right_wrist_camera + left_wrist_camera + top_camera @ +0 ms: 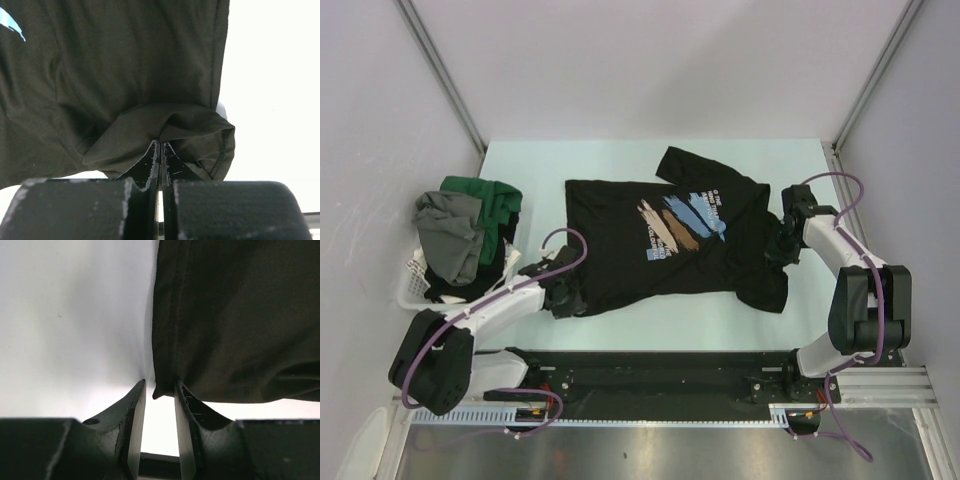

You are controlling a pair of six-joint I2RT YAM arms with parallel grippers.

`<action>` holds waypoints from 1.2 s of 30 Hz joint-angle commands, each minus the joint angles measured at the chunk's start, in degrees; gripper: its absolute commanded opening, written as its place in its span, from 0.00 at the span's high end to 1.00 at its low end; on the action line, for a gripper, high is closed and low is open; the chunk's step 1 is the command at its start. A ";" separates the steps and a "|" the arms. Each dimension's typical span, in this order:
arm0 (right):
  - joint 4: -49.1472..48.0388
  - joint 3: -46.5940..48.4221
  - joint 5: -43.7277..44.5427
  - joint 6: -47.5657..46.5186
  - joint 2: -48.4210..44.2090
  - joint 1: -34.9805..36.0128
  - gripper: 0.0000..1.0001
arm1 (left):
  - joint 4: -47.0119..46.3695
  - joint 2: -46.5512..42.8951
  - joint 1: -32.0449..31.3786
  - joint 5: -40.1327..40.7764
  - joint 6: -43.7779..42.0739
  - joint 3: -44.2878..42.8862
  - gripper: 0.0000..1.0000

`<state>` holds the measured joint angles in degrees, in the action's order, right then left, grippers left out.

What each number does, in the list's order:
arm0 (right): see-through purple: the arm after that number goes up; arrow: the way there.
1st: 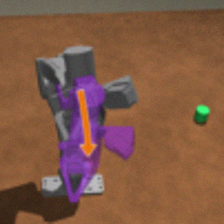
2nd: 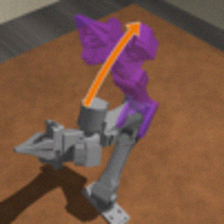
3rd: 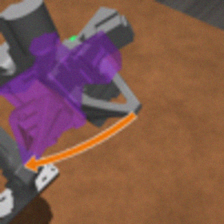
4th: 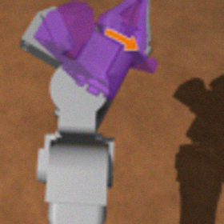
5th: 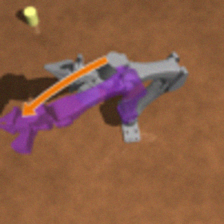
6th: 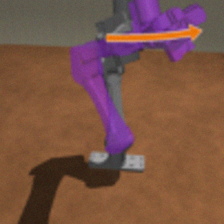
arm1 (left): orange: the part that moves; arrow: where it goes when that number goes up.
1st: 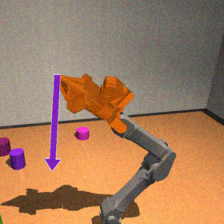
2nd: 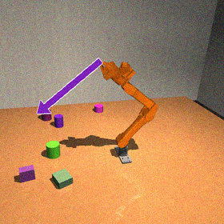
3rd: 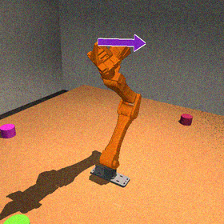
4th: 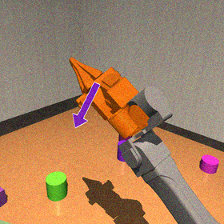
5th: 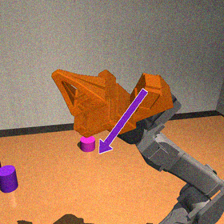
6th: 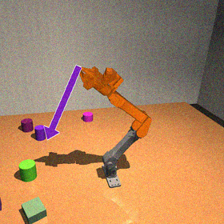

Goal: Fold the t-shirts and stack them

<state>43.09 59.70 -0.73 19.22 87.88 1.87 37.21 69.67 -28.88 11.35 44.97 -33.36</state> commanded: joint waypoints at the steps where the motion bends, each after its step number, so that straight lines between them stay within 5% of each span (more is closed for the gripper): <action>1: 0.06 2.17 -0.32 -1.20 -0.42 -0.73 1.00 | -2.58 0.82 -0.82 -1.42 1.44 0.67 0.66; 13: 0.68 2.17 -0.41 -1.21 -0.95 -1.17 1.00 | -4.43 2.58 -1.35 -0.98 0.12 -0.03 0.73; 24: 0.33 2.26 -0.76 -1.03 -1.56 -1.52 1.00 | -3.56 4.07 -1.26 -0.11 -2.17 -2.93 1.00; 36: 3.84 9.64 -2.17 -0.59 -1.30 -1.43 1.00 | 2.24 0.30 -1.26 3.93 -4.80 -11.10 1.00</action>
<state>45.65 64.79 -2.20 18.41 87.85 0.64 37.47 72.53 -29.89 12.21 42.00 -39.77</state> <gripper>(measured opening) 0.010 0.008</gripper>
